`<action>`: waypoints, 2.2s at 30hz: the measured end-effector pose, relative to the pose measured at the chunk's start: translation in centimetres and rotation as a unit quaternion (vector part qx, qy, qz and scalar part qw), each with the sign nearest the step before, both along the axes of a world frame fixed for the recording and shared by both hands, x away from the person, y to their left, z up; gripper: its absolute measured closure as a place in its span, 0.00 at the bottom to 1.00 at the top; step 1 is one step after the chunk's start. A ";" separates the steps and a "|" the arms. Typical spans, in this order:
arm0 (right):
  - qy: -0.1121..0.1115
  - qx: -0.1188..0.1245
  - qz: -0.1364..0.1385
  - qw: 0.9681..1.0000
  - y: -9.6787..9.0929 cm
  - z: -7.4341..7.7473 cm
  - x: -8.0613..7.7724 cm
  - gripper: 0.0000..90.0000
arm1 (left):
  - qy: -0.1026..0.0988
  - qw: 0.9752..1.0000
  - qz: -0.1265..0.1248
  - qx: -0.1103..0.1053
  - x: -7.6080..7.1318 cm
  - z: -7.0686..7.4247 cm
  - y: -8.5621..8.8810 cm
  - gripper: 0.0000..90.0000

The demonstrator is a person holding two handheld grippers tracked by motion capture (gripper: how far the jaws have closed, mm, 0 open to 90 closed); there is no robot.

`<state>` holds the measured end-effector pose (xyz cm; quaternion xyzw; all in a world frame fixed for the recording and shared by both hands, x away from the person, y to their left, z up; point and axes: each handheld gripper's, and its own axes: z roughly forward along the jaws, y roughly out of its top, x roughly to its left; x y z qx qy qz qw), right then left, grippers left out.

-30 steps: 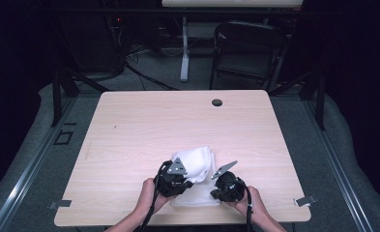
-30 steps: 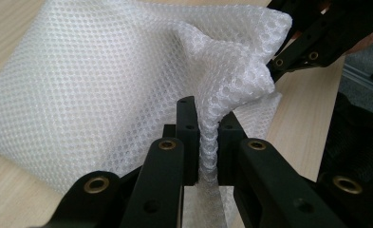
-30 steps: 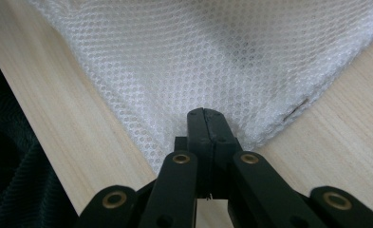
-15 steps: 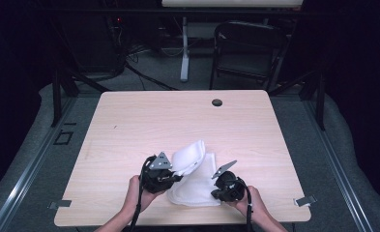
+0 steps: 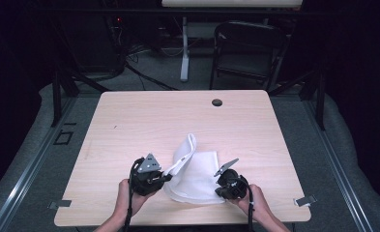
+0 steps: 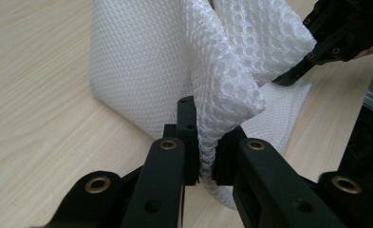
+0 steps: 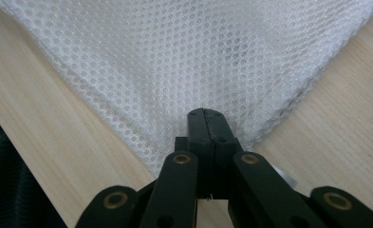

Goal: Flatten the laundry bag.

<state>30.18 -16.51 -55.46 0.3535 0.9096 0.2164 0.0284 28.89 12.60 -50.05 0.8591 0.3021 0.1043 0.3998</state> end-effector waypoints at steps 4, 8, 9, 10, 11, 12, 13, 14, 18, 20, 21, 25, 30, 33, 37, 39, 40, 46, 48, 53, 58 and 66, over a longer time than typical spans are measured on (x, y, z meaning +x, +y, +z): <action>0.001 0.004 -0.005 1.000 -0.1 0.0 0.1 1.00 | -0.002 1.000 0.011 0.005 -0.1 0.0 0.3 0.94; -0.010 -0.015 -0.007 1.000 0.0 0.1 0.1 1.00 | -0.027 0.999 0.029 0.009 -0.5 0.0 0.7 0.94; -0.014 -0.016 -0.011 1.000 0.0 0.1 0.2 1.00 | -0.021 0.999 0.031 0.009 -0.5 -0.1 0.7 0.94; -0.014 -0.016 -0.011 1.000 0.0 0.1 0.2 1.00 | -0.018 0.999 0.034 0.009 -0.4 -0.1 0.8 0.94; -0.014 -0.014 -0.011 1.000 0.0 0.1 0.2 1.00 | -0.017 0.999 0.036 0.010 -0.5 -0.2 0.8 0.94; -0.018 -0.021 -0.011 1.000 -0.1 0.1 0.3 1.00 | -0.015 0.999 0.035 0.017 -0.5 -0.4 0.8 0.94; -0.020 -0.010 -0.018 1.000 -0.1 -0.1 0.3 1.00 | -0.015 0.999 0.035 0.017 -0.5 -0.4 0.8 0.94; -0.018 -0.018 -0.014 1.000 -0.2 0.1 0.4 1.00 | -0.012 0.999 0.038 0.020 -0.5 -0.5 0.9 0.94; -0.016 -0.019 -0.017 1.000 -0.3 0.1 0.6 1.00 | 0.003 0.999 0.044 0.021 -0.7 -0.7 1.1 0.94; -0.019 -0.017 -0.020 0.999 -0.4 0.1 0.7 1.00 | 0.006 0.999 0.045 0.026 -0.7 -0.9 1.3 0.94; -0.019 -0.017 -0.020 0.999 -0.4 0.1 0.7 1.00 | 0.008 0.998 0.050 0.024 -0.7 -0.9 1.3 0.94; -0.016 -0.016 -0.021 1.000 -0.5 0.1 0.8 1.00 | 0.019 0.998 0.054 0.028 -0.7 -1.1 1.7 0.94; -0.015 -0.009 -0.019 1.000 -0.4 0.0 0.8 1.00 | 0.033 0.998 0.050 0.034 -0.8 -1.3 2.1 0.93; -0.018 -0.016 -0.024 0.999 -0.4 0.1 0.7 1.00 | 0.039 0.997 0.053 0.033 -0.6 -1.5 2.2 0.93; -0.015 -0.022 -0.025 0.999 -0.4 0.1 0.7 1.00 | 0.055 0.996 0.056 0.030 -0.3 -1.7 2.4 0.93; -0.014 -0.024 -0.025 0.999 -0.5 0.2 0.7 1.00 | 0.065 0.996 0.052 0.032 -0.1 -1.9 2.5 0.92; -0.012 -0.025 -0.025 0.999 -0.5 0.2 0.7 1.00 | 0.070 0.996 0.055 0.031 -0.1 -2.0 2.4 0.92; -0.010 -0.023 -0.027 0.999 -0.7 0.2 0.7 1.00 | 0.092 0.994 0.047 0.036 0.3 -2.3 2.7 0.91; -0.009 -0.018 -0.025 0.999 -0.7 0.1 0.8 1.00 | 0.097 0.994 0.047 0.037 0.4 -2.4 2.7 0.89; -0.010 -0.014 -0.029 0.999 -0.9 0.1 0.8 1.00 | 0.104 0.993 0.039 0.043 0.6 -2.6 2.8 0.86; -0.010 -0.004 -0.038 0.999 -1.0 0.0 0.8 1.00 | 0.108 0.992 0.033 0.053 0.6 -2.7 3.2 0.76; -0.007 -0.018 -0.036 0.999 -1.4 0.2 0.9 1.00 | 0.106 0.990 0.066 0.072 0.7 -2.5 4.3 0.41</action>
